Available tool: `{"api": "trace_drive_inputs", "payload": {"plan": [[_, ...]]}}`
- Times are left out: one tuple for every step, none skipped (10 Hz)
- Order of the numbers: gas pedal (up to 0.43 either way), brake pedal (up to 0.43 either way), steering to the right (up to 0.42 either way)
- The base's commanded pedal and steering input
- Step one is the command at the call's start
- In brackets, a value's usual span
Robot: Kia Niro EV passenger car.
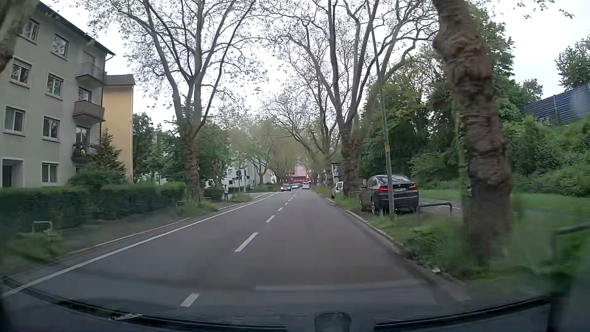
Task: Follow the waypoints while adhering to traffic rules and regulations
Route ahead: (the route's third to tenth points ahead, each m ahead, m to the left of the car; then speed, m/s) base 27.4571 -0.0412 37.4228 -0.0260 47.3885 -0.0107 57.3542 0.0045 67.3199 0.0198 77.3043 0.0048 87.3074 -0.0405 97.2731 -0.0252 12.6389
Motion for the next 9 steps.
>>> {"api": "trace_drive_inputs", "payload": {"plan": [[0.138, 0.0, -0.003], [0.138, 0.0, -0.004], [0.13, 0.0, -0.004], [0.13, 0.0, -0.004], [0.13, 0.0, -0.004], [0.13, 0.0, -0.004], [0.13, 0.0, -0.004], [0.11, 0.0, -0.004], [0.098, 0.0, -0.004]]}}
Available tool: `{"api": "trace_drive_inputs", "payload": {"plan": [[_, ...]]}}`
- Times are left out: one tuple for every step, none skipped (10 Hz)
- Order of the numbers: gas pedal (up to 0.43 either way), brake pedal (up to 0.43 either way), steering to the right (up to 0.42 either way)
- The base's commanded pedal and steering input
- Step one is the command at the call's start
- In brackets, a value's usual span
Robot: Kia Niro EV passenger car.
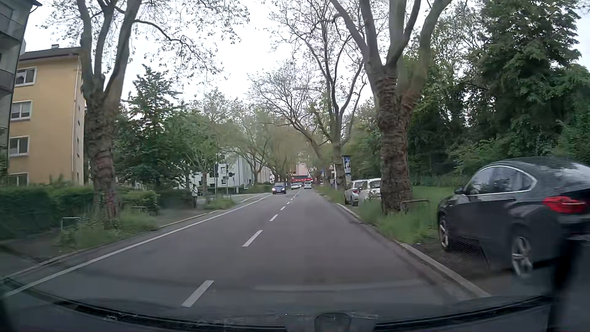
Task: Follow the waypoints while adhering to traffic rules and regulations
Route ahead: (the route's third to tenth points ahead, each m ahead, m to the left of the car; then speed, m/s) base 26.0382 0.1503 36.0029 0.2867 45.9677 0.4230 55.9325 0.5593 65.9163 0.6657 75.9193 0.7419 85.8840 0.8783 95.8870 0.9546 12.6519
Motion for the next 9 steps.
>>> {"api": "trace_drive_inputs", "payload": {"plan": [[0.098, 0.0, -0.004], [0.098, 0.0, -0.003], [0.098, 0.0, -0.003], [0.098, 0.0, -0.002], [0.098, 0.0, -0.001], [0.098, 0.0, -0.001], [0.098, 0.0, -0.001], [0.098, 0.0, 0.0], [0.098, 0.0, 0.0]]}}
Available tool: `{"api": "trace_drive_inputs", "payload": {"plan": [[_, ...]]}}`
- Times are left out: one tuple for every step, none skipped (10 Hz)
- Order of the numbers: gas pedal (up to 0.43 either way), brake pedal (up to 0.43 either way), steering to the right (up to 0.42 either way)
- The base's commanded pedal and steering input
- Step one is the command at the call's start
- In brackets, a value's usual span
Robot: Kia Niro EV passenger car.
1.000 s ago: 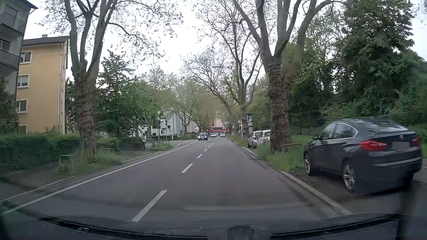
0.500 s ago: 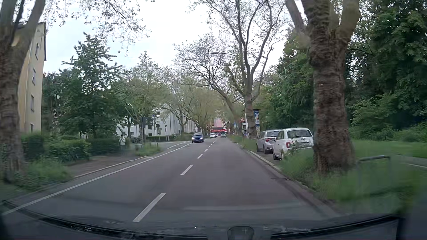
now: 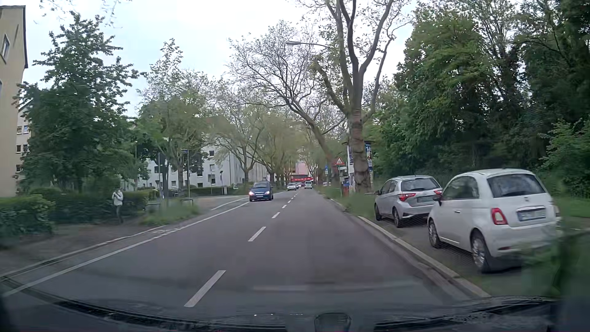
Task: Follow the waypoints while adhering to traffic rules and regulations
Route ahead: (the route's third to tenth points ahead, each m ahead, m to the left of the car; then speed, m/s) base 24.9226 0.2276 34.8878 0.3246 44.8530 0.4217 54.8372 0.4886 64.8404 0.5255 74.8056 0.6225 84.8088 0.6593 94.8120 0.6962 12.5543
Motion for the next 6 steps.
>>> {"api": "trace_drive_inputs", "payload": {"plan": [[0.098, 0.0, 0.0], [0.098, 0.0, 0.0], [0.098, 0.0, 0.0], [0.098, 0.0, 0.0], [0.098, 0.0, 0.0], [0.098, 0.0, 0.0]]}}
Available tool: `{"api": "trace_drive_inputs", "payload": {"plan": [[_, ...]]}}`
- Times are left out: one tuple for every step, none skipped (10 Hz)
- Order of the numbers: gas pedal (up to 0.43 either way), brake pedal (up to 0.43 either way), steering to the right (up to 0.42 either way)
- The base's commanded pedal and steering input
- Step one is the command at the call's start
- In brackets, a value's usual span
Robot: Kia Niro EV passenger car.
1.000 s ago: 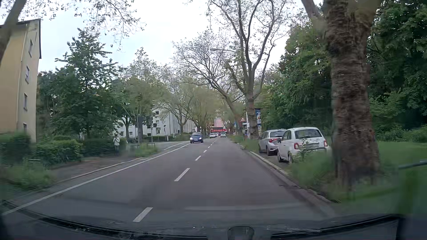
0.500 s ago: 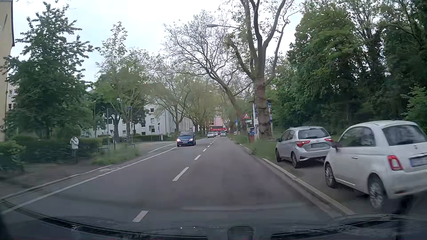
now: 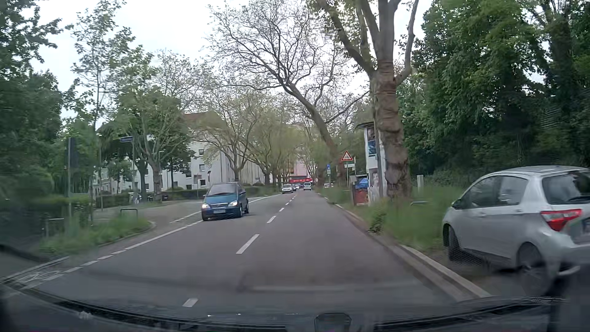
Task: Follow the waypoints while adhering to traffic rules and regulations
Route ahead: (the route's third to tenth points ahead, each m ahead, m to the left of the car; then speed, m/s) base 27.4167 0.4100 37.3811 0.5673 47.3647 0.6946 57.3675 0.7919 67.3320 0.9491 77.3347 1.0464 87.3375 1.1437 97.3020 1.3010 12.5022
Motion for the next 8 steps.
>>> {"api": "trace_drive_inputs", "payload": {"plan": [[0.098, 0.0, 0.0], [0.098, 0.0, 0.0], [0.098, 0.0, 0.0], [0.098, 0.0, 0.0], [0.098, 0.0, 0.0], [0.098, 0.0, 0.0], [0.098, 0.0, 0.0], [0.098, 0.0, 0.0]]}}
